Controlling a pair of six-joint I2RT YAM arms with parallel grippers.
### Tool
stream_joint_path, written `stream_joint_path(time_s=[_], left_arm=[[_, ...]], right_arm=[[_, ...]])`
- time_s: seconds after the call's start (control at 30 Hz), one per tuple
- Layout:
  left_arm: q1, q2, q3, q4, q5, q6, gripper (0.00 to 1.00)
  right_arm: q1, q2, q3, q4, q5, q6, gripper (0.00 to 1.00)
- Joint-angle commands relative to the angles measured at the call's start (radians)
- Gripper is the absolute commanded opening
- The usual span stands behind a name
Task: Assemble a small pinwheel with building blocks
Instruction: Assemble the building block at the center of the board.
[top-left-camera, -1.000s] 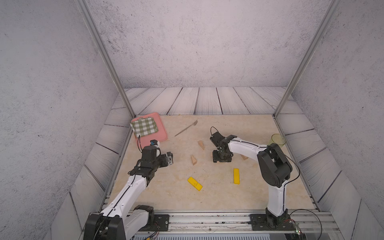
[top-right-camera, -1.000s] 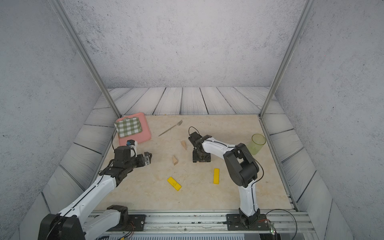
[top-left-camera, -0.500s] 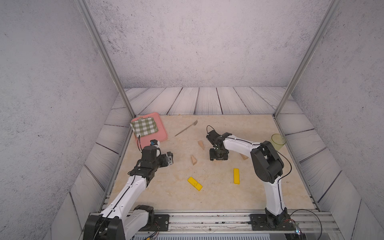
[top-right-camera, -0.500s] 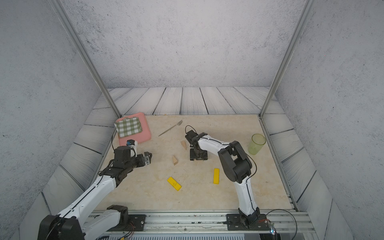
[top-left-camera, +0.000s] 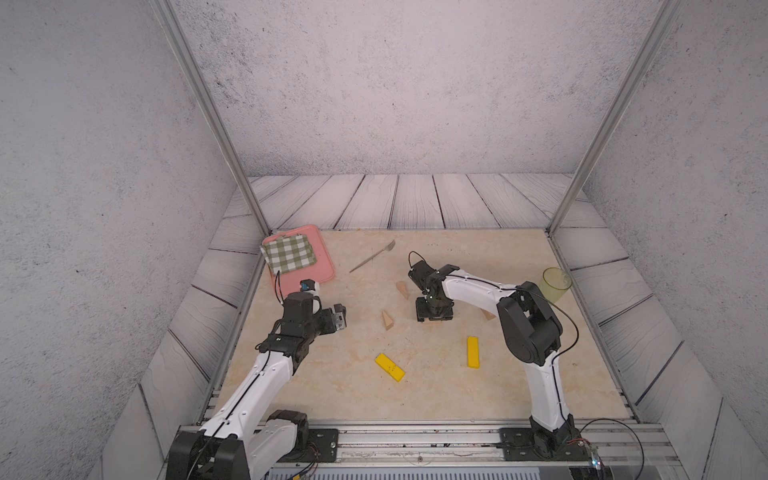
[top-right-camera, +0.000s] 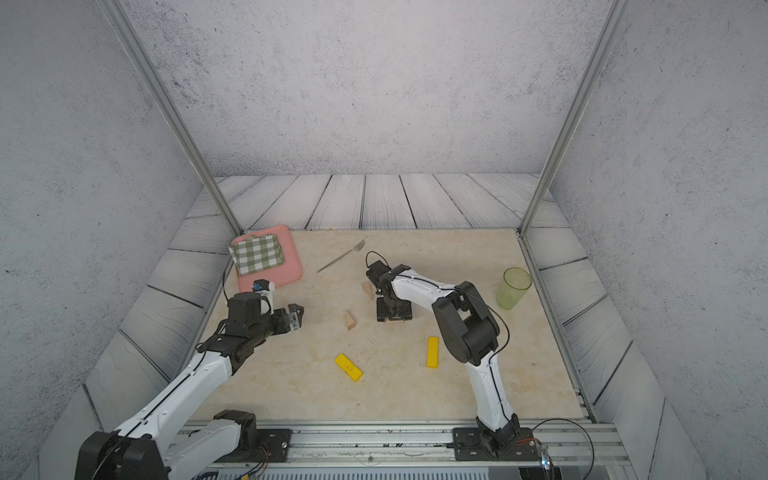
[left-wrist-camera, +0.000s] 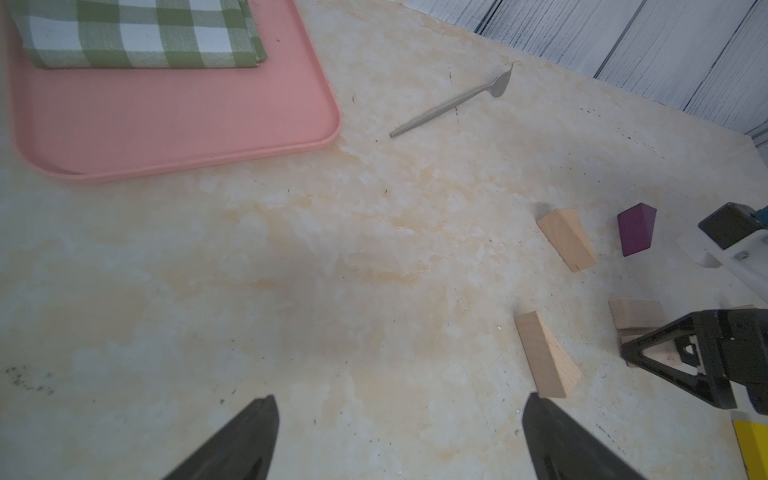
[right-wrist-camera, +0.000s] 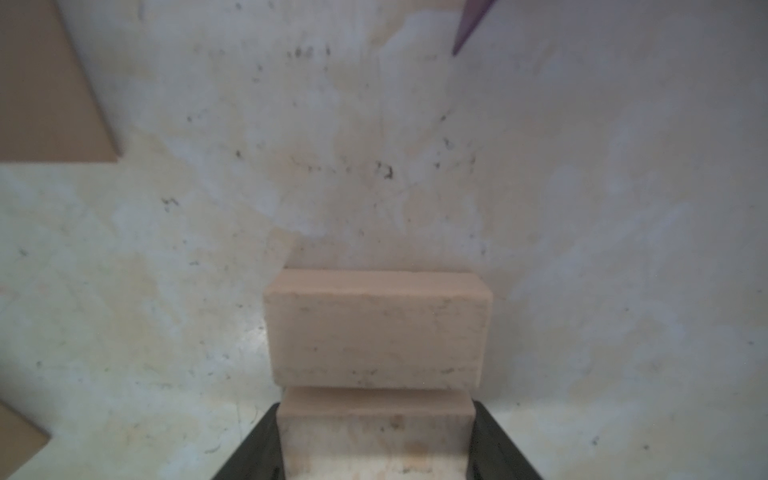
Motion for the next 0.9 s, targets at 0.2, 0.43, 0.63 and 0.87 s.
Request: stream_joint_path(time_s=[0.2, 0.43, 0.63, 0.87], left_arm=[[-0.015, -0.020, -0.012, 0.012, -0.011, 0.001, 0.98], [-0.017, -0.025, -0.014, 0.013, -0.010, 0.002, 0.98], [-0.017, -0.026, -0.016, 0.016, -0.012, 0.001, 0.98], [-0.019, -0.024, -0.015, 0.016, -0.012, 0.002, 0.99]], right_arm=[[0.006, 0.045, 0.032, -0.044, 0.036, 0.010, 0.61], [0.005, 0.056, 0.056, -0.053, 0.036, 0.014, 0.62], [0.006, 0.064, 0.063, -0.055, 0.038, 0.015, 0.63], [0.006, 0.071, 0.064, -0.053, 0.033, 0.023, 0.64]])
